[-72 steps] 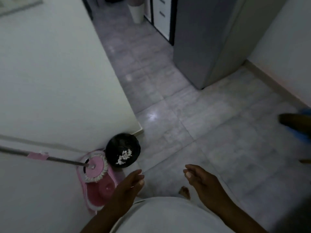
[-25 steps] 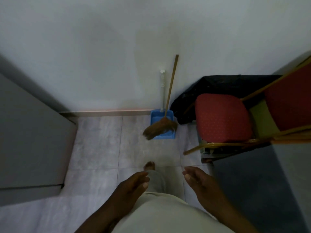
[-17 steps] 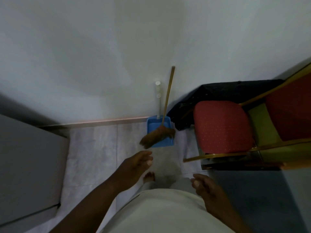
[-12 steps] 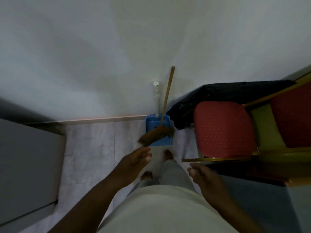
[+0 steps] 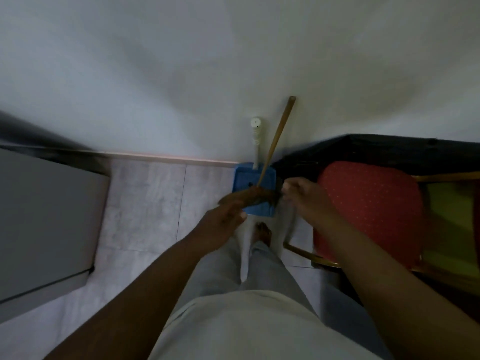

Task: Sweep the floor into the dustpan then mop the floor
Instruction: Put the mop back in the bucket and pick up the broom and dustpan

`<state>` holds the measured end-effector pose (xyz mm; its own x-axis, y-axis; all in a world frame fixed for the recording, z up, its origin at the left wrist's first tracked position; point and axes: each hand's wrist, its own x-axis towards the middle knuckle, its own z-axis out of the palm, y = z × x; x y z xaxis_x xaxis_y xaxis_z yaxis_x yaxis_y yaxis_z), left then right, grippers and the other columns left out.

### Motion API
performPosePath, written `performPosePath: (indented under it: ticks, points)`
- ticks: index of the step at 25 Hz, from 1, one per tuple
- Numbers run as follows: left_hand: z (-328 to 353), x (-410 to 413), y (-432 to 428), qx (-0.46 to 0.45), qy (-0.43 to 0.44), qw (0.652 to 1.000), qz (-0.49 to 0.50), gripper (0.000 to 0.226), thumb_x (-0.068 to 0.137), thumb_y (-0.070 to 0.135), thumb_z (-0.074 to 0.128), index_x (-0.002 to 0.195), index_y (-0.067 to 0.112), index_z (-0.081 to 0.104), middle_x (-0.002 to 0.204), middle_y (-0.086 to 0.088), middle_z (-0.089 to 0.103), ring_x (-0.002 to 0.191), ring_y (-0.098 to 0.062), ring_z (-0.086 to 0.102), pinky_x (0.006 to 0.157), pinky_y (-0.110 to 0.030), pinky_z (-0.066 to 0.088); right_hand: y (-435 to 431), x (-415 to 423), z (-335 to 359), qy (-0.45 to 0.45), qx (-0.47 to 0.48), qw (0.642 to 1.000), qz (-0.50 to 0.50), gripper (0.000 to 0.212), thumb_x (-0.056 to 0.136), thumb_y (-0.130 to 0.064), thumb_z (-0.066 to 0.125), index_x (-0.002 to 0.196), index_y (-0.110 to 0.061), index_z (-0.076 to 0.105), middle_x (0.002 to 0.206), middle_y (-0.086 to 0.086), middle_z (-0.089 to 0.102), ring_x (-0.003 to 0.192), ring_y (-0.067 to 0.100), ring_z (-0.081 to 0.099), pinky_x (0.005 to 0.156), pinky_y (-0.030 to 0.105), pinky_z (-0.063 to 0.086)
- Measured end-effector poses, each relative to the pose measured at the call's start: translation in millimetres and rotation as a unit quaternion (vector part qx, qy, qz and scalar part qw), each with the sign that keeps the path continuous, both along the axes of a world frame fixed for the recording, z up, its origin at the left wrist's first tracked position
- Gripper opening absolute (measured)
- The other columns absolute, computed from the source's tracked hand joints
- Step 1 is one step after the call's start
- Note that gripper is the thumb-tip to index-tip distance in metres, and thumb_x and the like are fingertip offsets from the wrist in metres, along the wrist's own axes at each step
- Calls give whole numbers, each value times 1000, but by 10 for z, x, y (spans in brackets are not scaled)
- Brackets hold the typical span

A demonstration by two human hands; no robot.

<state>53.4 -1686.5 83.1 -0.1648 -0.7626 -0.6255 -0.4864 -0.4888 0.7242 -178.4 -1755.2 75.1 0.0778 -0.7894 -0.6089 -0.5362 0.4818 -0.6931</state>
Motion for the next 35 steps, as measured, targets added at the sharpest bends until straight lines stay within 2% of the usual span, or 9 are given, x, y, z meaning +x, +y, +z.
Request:
performPosePath:
  ticks: [2, 5, 8, 13, 16, 18, 23, 28, 35]
  points:
    - [-171, -73, -395, -8, -2, 1000, 9, 25, 100, 36, 51, 125, 34, 53, 109, 19, 58, 87, 26, 52, 69, 5, 40, -350, 69, -159, 4, 1, 1000, -14, 25, 95, -38, 52, 109, -22, 63, 108, 7, 68, 101, 22, 64, 93, 47, 50]
    - [-450, -129, -928, 23, -4, 999, 25, 43, 89, 48, 60, 128, 29, 54, 111, 7, 63, 97, 0, 60, 77, -15, 48, -781, 174, -398, 20, -8, 998, -53, 14, 93, -37, 53, 94, -25, 61, 107, 9, 67, 100, 26, 64, 93, 49, 50]
    - [-801, -102, -1386, 33, -21, 999, 25, 46, 88, 44, 63, 128, 25, 54, 107, 7, 63, 101, -14, 61, 86, -28, 52, -1129, 264, -668, 40, -1, 997, -70, 41, 92, -40, 51, 123, -14, 57, 125, 11, 61, 114, 27, 59, 99, 46, 47]
    - [-1220, -130, -2090, 25, -64, 997, 45, 67, 91, 47, 62, 147, 20, 37, 108, 4, 60, 80, -4, 56, 58, -16, 51, -1490, 358, -932, 77, -22, 992, -98, 52, 89, -45, 57, 136, -25, 46, 121, 4, 62, 107, 21, 60, 93, 38, 51]
    - [-1386, -262, -2389, -13, -60, 997, 37, 68, 88, 45, 66, 145, 21, 39, 130, -3, 58, 109, -19, 60, 92, -29, 51, -1712, 435, -1034, 98, -67, 990, -78, 41, 91, -43, 57, 127, -25, 55, 125, 1, 60, 111, 20, 58, 94, 33, 49]
    - [-1489, -334, -2498, -57, -75, 994, 52, 63, 86, 44, 69, 139, 19, 46, 132, -2, 58, 117, -19, 56, 100, -29, 45, -1785, 486, -1093, 106, -72, 989, -70, 32, 94, -36, 54, 124, -25, 59, 129, -3, 59, 114, 17, 56, 89, 23, 44]
    - [-1589, -391, -2440, -69, -59, 993, 74, 51, 88, 39, 69, 129, 14, 52, 121, -4, 62, 112, -19, 57, 89, -23, 41, -1662, 565, -1139, 139, -90, 985, -49, 23, 99, -23, 48, 120, -21, 58, 122, 0, 61, 109, 15, 57, 72, 15, 42]
    - [-1403, -300, -1969, -118, -48, 987, 94, 41, 91, 27, 68, 124, 9, 53, 115, -6, 64, 106, -20, 59, 88, -27, 46, -1294, 555, -880, 79, -113, 990, -26, 26, 99, -23, 48, 121, -14, 58, 117, 5, 63, 107, 19, 59, 87, 28, 48]
    - [-657, 49, -1551, -164, -6, 981, 102, 39, 89, 18, 70, 121, 2, 55, 111, -9, 65, 103, -22, 61, 90, -35, 52, -936, 530, -178, 41, -165, 985, 26, 24, 99, -23, 50, 119, -16, 60, 108, -4, 63, 96, 5, 55, 72, 5, 39]
